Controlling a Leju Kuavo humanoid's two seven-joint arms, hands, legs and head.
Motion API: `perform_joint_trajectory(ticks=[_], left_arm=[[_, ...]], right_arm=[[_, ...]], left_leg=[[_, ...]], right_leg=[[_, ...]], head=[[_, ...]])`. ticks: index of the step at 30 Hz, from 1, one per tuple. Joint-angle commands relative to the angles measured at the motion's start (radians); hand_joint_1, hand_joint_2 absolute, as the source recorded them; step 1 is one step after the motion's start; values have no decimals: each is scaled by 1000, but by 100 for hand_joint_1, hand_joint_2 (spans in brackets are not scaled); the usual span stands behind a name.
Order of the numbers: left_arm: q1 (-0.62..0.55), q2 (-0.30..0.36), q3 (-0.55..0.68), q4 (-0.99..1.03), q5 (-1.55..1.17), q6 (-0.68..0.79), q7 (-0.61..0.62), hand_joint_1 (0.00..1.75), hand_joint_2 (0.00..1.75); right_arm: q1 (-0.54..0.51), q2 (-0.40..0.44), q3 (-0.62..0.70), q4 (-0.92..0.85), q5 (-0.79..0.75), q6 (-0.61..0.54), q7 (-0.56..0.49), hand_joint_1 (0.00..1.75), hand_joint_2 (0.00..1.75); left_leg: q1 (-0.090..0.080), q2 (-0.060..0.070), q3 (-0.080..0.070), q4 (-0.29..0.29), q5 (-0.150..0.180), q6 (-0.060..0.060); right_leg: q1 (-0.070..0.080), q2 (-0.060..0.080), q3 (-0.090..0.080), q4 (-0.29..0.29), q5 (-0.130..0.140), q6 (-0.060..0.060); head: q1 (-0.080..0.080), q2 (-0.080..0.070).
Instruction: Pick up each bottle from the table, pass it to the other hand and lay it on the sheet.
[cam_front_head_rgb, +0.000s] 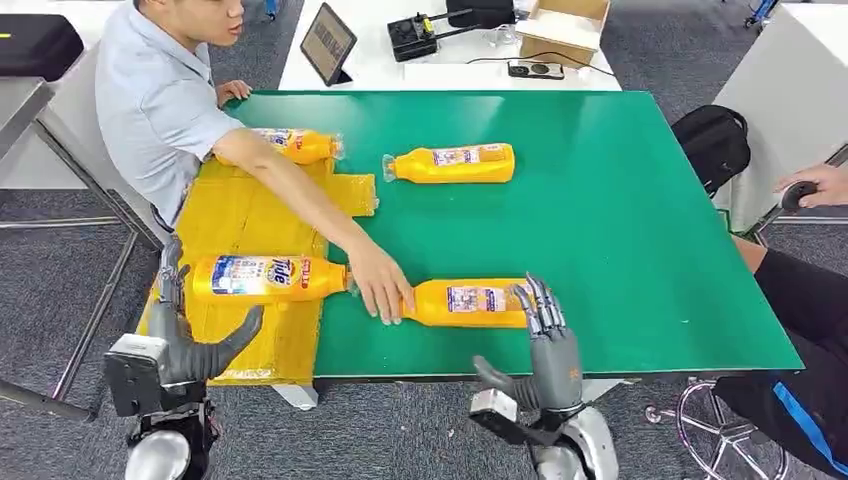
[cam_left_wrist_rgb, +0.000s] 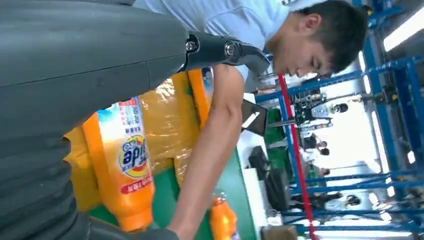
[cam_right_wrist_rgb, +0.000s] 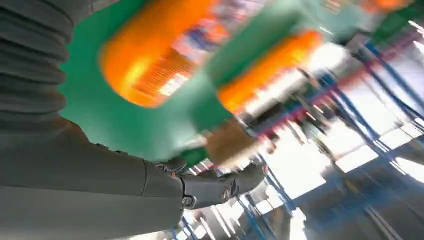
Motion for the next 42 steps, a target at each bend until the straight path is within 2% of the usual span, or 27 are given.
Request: perform_joint_trajectory(ticks=[1, 4, 9, 15, 19, 23, 25, 32, 39, 40, 41, 42], left_arm=[[-82, -16, -18, 82, -8, -19, 40, 0, 175], [-100, -16, -32, 102, -4, -37, 53, 0, 175], [-103, -18, -34, 111, -3, -38, 53, 0, 175], [-157, -13, -51, 189, -12, -66, 84, 0, 175], [-175, -13, -37, 224, -14, -65, 100, 0, 175], [-177, -11, 4, 244, -20, -71, 130, 0, 175], [-174, -11, 14, 236, -23, -76, 137, 0, 175], [-168, -4, 9, 234, -29, -117, 168, 0, 175], [-173, -2, 13, 239, -31, -126, 170, 0, 175], [-176, -1, 12, 243, -26, -138, 173, 0, 175], [-182, 1, 11, 252, -18, -150, 175, 0, 175], [-183, 1, 11, 252, -17, -151, 175, 0, 175]], right_arm=[[-217, -40, -36, 358, 46, 102, 63, 0, 175], [-264, -40, -23, 408, 77, 74, 69, 0, 175], [-273, -41, -21, 411, 79, 74, 73, 0, 175], [-393, -58, 41, 508, 198, 39, 145, 0, 175], [-407, -54, 50, 530, 212, 48, 167, 0, 175], [-457, -52, 86, 618, 252, 196, 303, 0, 175], [-474, -50, 100, 652, 273, 218, 344, 0, 175], [-517, -47, 121, 733, 274, 329, 399, 0, 175], [-542, -46, 138, 759, 280, 367, 423, 0, 175], [-548, -44, 143, 767, 274, 385, 423, 45, 175], [-555, -45, 149, 776, 271, 400, 425, 168, 175], [-559, -45, 151, 778, 271, 405, 427, 168, 175]], left_leg=[[0, 1, 4, -1, 0, 1], [0, 1, 5, -2, 1, 1], [0, 0, 4, -1, 1, 1], [0, 2, 5, -1, 0, 2], [0, 1, 4, -1, 1, 1], [0, 1, 6, -2, 1, 2], [0, 3, 5, -1, 1, 1], [0, 1, 5, -1, 1, 1], [1, 2, 8, -1, 1, 1], [1, 2, 9, -2, 2, 2], [0, 2, 9, -1, 2, 1], [0, 2, 9, -1, 2, 1]], right_leg=[[1, 0, 4, -2, 1, -3], [1, -1, 4, -2, 1, -3], [0, -1, 4, -1, 0, -2], [0, 1, 4, 0, 0, -3], [1, -1, 3, -1, 1, -3], [1, -1, 5, -1, 0, -3], [1, 1, 4, -1, 1, -3], [1, 0, 4, -1, 1, -3], [1, 0, 6, -1, 2, -4], [1, -1, 7, -2, 3, -5], [1, -1, 6, -1, 3, -4], [1, -1, 6, -1, 3, -4]], head=[[0, 0], [0, 0], [0, 0], [-1, 0], [0, 0], [0, 0], [-1, 0], [0, 0], [0, 0], [0, 0], [0, 0], [0, 0]])
